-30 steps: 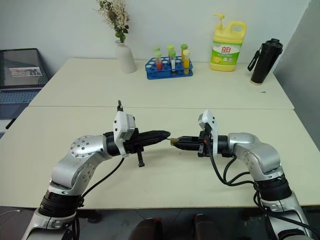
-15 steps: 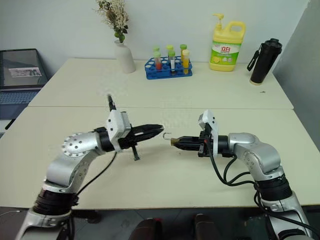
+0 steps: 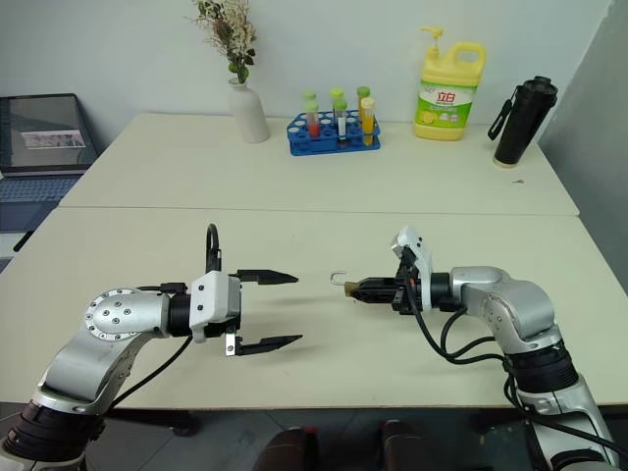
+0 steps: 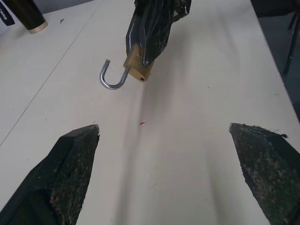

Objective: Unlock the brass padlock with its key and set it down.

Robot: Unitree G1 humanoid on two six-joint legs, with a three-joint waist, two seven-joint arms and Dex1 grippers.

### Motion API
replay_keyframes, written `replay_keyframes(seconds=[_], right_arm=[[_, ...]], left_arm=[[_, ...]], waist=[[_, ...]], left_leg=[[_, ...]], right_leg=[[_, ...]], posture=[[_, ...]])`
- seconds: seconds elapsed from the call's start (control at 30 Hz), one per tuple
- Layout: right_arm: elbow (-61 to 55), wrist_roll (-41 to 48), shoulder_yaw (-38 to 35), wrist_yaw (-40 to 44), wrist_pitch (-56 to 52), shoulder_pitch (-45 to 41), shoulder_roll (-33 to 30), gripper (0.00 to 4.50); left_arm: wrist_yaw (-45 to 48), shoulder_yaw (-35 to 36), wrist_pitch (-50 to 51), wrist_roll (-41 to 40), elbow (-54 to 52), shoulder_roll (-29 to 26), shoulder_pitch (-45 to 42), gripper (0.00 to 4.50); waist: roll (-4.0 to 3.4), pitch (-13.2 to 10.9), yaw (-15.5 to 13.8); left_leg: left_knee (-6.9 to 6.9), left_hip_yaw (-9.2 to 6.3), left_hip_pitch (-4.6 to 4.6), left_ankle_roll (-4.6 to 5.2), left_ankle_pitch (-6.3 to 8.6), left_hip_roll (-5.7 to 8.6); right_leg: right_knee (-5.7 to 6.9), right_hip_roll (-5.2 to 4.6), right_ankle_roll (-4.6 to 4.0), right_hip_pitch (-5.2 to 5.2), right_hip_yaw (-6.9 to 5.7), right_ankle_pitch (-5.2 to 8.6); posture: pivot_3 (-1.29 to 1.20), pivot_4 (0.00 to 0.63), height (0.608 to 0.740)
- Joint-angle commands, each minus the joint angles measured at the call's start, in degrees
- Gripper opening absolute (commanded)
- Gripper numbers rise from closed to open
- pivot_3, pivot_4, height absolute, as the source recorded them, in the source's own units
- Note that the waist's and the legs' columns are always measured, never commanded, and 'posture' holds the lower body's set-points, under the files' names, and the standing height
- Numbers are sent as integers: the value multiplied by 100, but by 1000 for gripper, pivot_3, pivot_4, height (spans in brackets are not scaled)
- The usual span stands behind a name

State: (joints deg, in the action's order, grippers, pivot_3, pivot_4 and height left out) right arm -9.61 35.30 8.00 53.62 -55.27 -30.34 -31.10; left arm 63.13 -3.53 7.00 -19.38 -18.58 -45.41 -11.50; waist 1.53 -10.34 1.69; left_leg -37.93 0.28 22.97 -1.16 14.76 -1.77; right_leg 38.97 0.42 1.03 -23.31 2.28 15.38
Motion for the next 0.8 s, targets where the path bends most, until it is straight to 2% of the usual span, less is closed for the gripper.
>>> replay_keyframes(seconds=[0.03,0.63,0.8], right_arm=[[138,14,-104,-422,-444,-49,91,172],[1237,-144,-58,-1014,-1262,-433,507,172],[1415,-288,-39,-1012,-1322,-500,399,1765]], left_arm=[[21,145,-276,112,-233,-109,55,4500],[-55,-44,-470,299,-310,82,-118,4500],[-90,-126,-454,351,-335,165,-156,4500]], waist=[[0,0,0],[-1,0,11],[-1,0,12]], left_leg=[[0,0,0,0,0,0],[1,4,1,0,0,2],[0,5,0,0,0,3]], right_leg=[[0,0,0,0,0,0],[-1,10,0,-1,4,0],[0,11,0,-1,4,0]], posture=[[0,150,740],[0,150,740],[0,150,740]])
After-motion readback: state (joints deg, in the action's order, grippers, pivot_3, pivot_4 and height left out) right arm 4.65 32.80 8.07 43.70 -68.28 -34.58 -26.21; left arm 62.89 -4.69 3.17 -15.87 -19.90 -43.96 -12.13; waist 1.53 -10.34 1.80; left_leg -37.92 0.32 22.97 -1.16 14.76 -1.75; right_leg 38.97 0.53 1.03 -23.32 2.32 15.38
